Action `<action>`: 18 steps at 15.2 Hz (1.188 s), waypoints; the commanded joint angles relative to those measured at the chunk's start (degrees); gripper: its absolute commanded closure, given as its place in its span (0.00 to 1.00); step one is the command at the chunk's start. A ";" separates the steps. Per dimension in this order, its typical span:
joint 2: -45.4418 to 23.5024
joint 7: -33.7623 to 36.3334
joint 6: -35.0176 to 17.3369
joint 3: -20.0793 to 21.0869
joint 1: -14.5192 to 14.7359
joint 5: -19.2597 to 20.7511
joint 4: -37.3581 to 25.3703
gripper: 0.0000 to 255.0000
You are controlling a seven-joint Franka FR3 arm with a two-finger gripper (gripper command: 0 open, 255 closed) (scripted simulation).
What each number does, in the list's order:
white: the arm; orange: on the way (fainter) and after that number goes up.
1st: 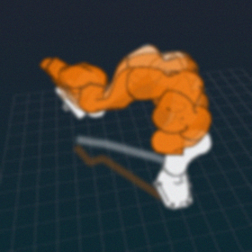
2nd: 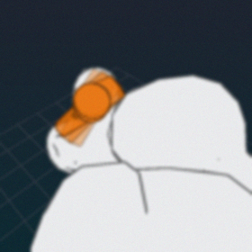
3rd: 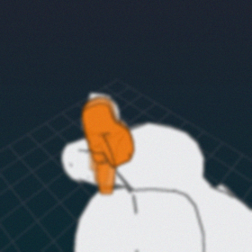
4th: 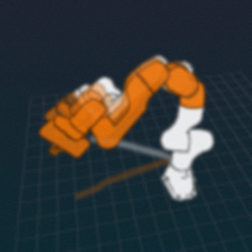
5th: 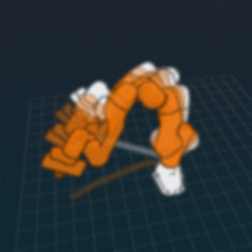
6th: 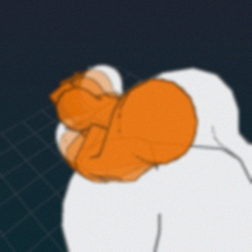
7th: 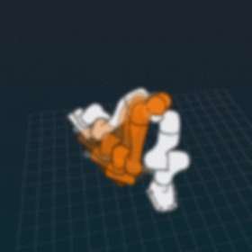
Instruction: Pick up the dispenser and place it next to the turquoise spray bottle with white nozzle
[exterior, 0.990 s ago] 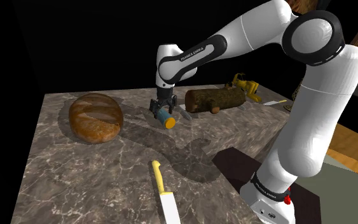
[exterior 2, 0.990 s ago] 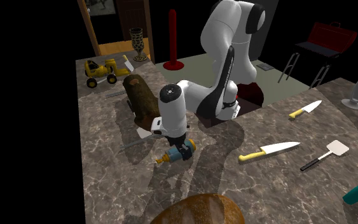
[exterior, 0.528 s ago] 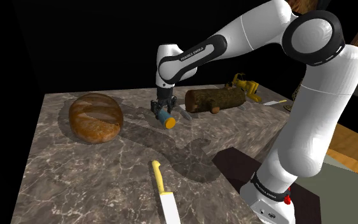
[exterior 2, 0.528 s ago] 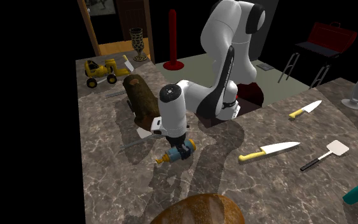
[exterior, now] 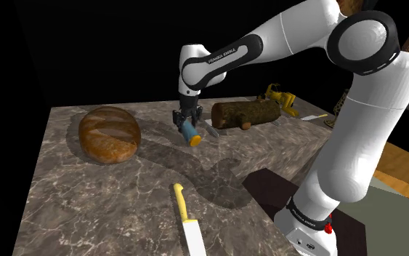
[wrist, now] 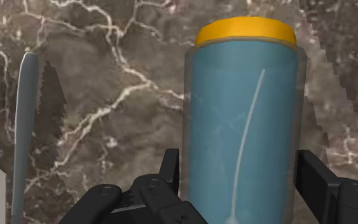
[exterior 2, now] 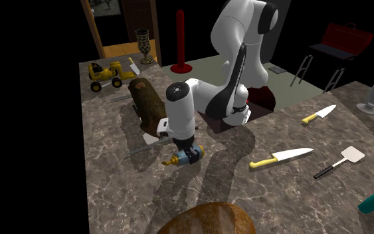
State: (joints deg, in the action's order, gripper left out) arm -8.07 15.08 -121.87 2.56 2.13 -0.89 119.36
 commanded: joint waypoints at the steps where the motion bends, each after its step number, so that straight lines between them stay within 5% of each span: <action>1: 0.86 0.05 1.51 0.02 0.02 -0.03 -0.63 1.00; 18: 5.64 0.11 13.89 0.01 -0.04 -0.17 -8.24 1.00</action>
State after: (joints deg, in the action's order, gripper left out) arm -2.62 15.13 -108.70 2.54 2.06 -1.05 111.64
